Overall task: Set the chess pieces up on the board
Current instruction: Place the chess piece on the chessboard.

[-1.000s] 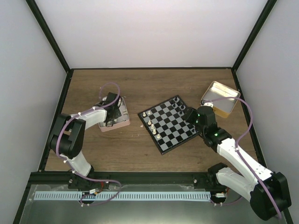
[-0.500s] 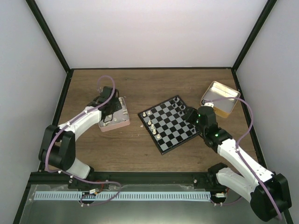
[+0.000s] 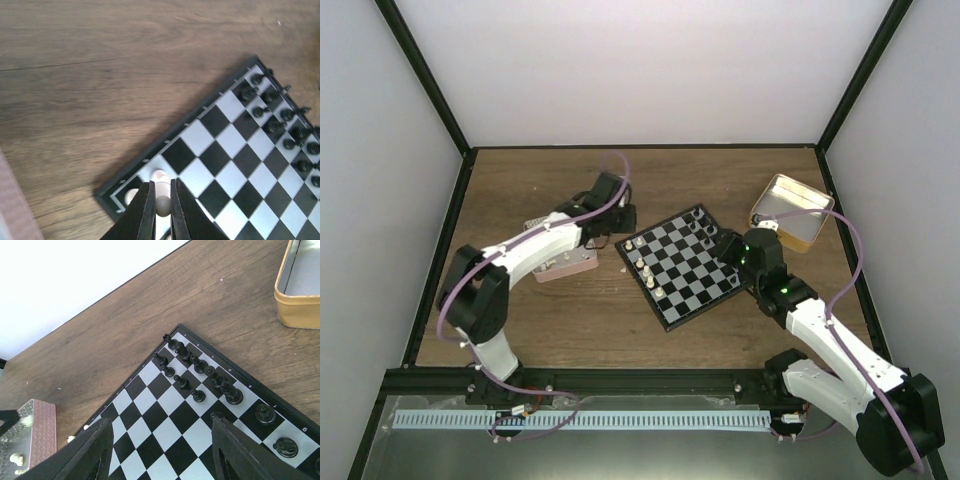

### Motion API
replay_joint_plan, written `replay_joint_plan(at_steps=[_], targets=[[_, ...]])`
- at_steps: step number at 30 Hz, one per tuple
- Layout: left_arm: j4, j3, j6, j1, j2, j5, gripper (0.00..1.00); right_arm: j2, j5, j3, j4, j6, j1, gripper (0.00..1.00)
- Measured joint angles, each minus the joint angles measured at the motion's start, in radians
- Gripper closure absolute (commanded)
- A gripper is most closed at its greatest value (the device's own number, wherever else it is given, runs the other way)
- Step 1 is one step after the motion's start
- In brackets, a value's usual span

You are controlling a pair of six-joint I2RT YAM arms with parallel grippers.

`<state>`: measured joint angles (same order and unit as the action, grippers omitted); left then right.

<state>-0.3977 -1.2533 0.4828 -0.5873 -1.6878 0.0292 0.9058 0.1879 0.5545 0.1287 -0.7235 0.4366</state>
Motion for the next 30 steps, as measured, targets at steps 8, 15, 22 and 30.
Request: replay_joint_plan(at_steps=[8, 15, 22, 30], targets=[[-0.106, -0.177, -0.09, -0.15, -0.185, 0.038, 0.9, 0.0, 0.0, 0.0, 0.0, 0.0, 0.0, 0.45], [-0.165, -0.199, -0.121, -0.168, -0.26, 0.064, 0.9, 0.0, 0.0, -0.002, 0.0, 0.0, 0.0, 0.45], [-0.179, -0.2, -0.132, -0.168, -0.313, 0.074, 0.9, 0.0, 0.0, -0.002, -0.001, 0.0, 0.0, 0.45], [-0.18, -0.218, -0.143, -0.168, -0.34, 0.074, 0.84, 0.0, 0.0, -0.002, 0.0, 0.0, 0.0, 0.44]])
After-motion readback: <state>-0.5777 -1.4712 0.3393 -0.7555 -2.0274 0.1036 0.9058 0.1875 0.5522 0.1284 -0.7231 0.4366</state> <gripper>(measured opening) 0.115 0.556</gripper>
